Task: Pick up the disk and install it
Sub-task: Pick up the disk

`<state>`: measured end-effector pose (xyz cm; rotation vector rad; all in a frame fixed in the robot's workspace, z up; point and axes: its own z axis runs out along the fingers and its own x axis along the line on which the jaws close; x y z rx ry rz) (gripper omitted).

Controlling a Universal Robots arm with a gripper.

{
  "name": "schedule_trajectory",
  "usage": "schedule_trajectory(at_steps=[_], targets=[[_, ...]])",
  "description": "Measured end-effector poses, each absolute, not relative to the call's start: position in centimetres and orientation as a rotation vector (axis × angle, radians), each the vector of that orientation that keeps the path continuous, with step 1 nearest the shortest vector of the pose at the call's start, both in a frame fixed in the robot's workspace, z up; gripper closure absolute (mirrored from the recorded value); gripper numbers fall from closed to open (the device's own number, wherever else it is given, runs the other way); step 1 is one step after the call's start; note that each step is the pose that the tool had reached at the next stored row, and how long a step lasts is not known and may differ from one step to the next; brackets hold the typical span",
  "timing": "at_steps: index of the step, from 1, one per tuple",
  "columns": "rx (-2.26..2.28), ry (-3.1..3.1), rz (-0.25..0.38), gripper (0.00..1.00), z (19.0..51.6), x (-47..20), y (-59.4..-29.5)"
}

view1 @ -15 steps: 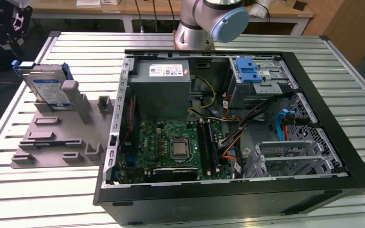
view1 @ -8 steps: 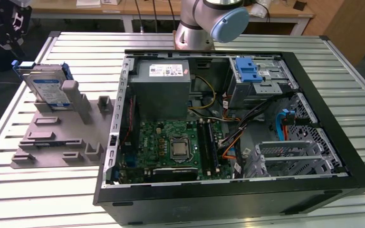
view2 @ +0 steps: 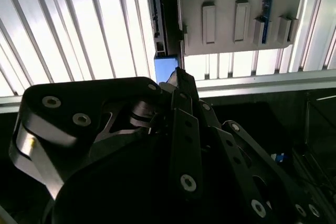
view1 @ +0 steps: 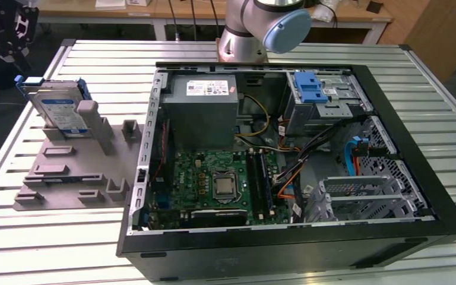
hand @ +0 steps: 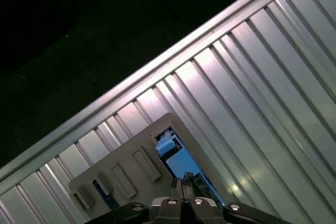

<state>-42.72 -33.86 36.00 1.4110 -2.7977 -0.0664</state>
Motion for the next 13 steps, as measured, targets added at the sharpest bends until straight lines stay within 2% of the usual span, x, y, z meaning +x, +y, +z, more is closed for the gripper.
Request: schedule_trajectory(at_steps=[13], targets=[[1.539,-2.727,-0.066,0.89,36.0,-42.73,-33.86]])
